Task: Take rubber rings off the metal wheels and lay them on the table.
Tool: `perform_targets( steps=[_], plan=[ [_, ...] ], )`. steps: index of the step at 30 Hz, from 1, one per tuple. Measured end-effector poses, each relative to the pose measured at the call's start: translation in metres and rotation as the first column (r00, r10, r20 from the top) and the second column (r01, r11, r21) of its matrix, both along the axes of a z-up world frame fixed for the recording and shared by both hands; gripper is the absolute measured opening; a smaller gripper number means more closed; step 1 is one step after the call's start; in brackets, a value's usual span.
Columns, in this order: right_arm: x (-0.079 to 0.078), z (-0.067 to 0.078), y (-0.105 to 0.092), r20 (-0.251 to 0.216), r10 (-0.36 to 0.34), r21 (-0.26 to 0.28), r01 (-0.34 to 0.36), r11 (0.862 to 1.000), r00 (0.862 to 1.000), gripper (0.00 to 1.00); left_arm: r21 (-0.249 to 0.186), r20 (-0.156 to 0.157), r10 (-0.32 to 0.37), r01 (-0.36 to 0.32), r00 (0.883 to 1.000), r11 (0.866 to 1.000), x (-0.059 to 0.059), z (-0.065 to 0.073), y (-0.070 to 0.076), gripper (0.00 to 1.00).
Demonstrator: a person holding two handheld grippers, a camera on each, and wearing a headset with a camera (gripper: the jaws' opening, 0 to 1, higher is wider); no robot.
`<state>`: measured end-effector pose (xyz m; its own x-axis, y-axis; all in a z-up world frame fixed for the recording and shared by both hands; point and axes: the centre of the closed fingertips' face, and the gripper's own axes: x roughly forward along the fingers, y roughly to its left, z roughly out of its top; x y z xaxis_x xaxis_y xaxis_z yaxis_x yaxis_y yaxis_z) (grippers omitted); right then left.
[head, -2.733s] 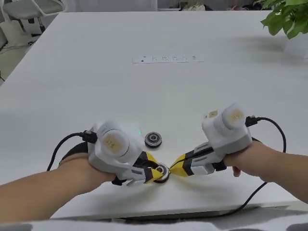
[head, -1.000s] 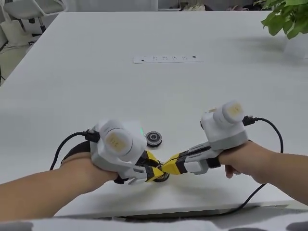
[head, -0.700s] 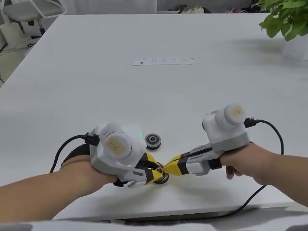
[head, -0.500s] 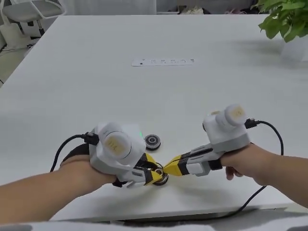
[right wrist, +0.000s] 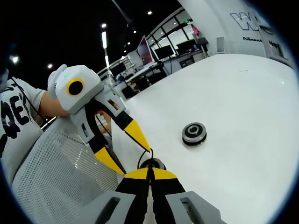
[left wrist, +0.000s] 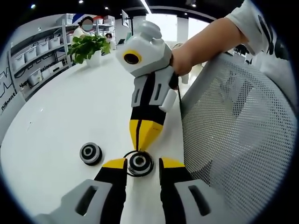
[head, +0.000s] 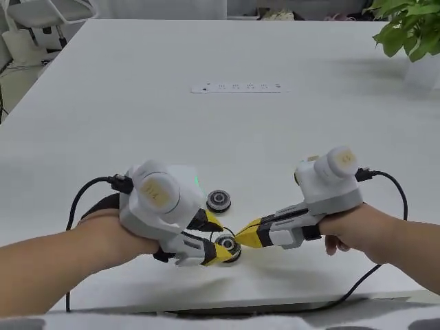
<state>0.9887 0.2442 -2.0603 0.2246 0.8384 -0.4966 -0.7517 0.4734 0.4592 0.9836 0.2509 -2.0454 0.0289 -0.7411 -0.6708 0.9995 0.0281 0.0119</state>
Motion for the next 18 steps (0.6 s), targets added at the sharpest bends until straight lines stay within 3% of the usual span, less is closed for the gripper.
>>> perform_targets(
  steps=[4,18],
  plan=[
    [0.0,0.003,0.001,0.002,0.001,0.009,-0.001,1.0,1.0,0.0,-0.017,0.012,0.018,-0.018,1.0,1.0,0.003,0.008,0.005,0.32],
    [0.005,0.017,0.008,0.017,0.0,0.035,-0.001,0.999,1.0,0.0,-0.056,0.01,0.083,-0.082,0.997,0.995,0.012,0.024,0.037,0.4]
  ],
)
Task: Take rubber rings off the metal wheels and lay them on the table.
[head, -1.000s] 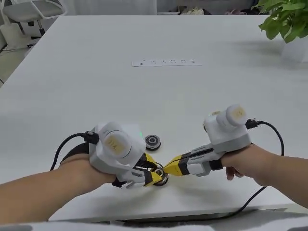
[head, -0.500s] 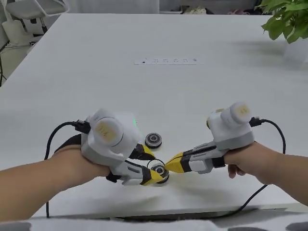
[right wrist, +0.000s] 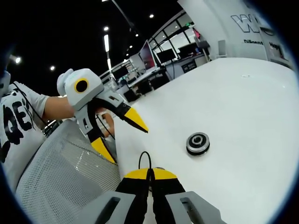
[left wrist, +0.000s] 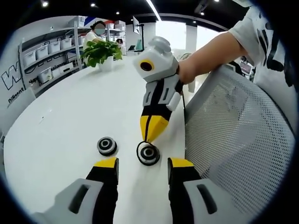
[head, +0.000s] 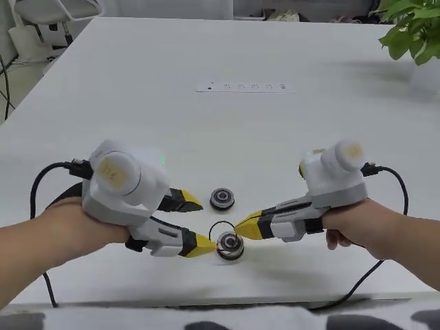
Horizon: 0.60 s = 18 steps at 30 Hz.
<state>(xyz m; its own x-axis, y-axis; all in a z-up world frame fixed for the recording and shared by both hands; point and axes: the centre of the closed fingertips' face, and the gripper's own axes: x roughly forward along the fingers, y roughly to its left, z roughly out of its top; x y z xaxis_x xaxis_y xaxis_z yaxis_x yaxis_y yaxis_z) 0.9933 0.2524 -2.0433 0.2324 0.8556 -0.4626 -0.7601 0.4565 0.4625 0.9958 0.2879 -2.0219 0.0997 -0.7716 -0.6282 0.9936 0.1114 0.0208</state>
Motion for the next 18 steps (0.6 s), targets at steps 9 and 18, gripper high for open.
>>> perform_targets(
  steps=[9,18],
  plan=[
    [0.009,0.01,0.017,0.013,0.007,0.02,-0.008,1.0,1.0,0.0,-0.018,0.0,0.035,-0.035,0.999,0.999,0.0,0.007,0.014,0.48],
    [0.013,0.006,0.036,0.026,0.026,0.001,-0.026,1.0,0.999,0.0,-0.012,0.006,0.072,-0.072,0.997,0.997,0.003,0.007,0.032,0.56]
  ],
)
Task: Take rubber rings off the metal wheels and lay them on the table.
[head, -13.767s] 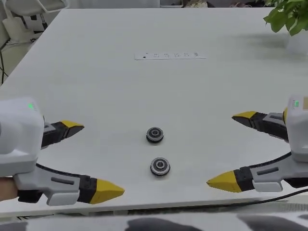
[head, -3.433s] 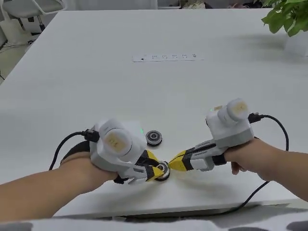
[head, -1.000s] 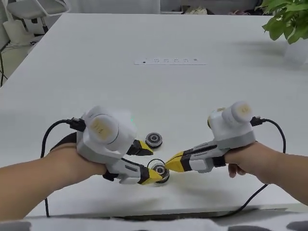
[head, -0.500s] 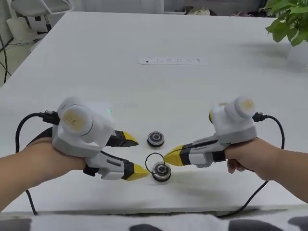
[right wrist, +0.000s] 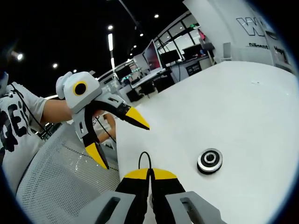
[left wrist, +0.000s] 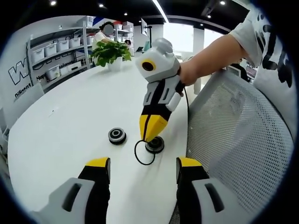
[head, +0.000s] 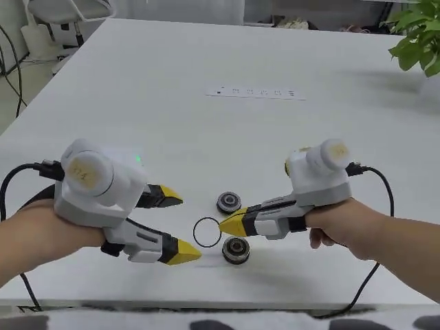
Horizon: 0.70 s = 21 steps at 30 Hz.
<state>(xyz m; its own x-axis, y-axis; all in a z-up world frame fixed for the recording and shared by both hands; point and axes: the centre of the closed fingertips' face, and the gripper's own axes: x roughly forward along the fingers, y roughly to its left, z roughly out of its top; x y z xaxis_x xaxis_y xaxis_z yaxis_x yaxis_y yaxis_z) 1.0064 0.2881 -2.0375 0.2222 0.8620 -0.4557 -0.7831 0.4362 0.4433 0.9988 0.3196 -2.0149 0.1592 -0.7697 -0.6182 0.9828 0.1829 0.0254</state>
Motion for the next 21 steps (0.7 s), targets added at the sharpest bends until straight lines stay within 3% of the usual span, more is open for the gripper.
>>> perform_targets(
  steps=[15,21],
  plan=[
    [0.015,-0.016,0.005,0.029,-0.082,-0.06,0.084,0.995,0.996,0.0,0.013,-0.018,0.046,-0.046,0.999,0.999,0.001,-0.004,0.017,0.63],
    [0.016,-0.026,0.002,0.053,-0.09,-0.116,0.096,0.989,0.994,0.0,0.014,-0.021,0.05,-0.05,0.999,0.999,0.001,-0.005,0.019,0.63]
  ],
)
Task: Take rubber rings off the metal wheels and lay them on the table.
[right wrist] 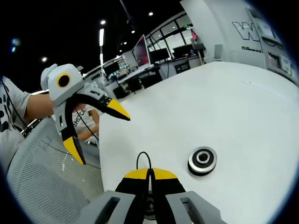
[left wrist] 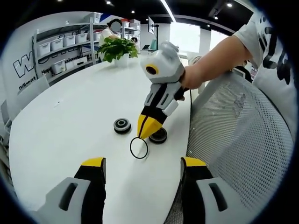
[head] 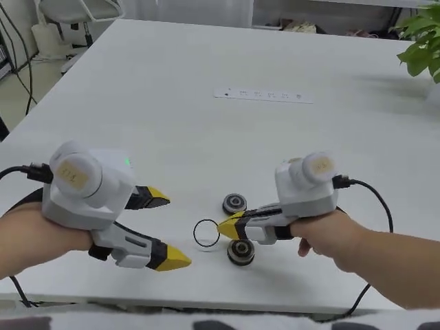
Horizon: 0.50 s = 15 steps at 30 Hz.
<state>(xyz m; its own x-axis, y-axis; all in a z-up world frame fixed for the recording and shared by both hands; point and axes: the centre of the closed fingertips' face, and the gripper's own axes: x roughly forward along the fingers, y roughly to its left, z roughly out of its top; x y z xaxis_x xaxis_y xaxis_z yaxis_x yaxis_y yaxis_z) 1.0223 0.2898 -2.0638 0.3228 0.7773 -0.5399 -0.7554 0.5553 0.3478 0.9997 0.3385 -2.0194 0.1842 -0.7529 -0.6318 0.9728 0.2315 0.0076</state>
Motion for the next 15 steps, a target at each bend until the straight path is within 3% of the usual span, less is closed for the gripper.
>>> perform_targets(
  steps=[15],
  plan=[
    [0.0084,-0.0007,-0.0083,0.044,-0.027,-0.033,0.029,0.999,0.999,0.05,0.006,0.0,0.006,-0.006,1.0,1.0,0.0028,-0.0003,0.0018,0.63]
  ],
)
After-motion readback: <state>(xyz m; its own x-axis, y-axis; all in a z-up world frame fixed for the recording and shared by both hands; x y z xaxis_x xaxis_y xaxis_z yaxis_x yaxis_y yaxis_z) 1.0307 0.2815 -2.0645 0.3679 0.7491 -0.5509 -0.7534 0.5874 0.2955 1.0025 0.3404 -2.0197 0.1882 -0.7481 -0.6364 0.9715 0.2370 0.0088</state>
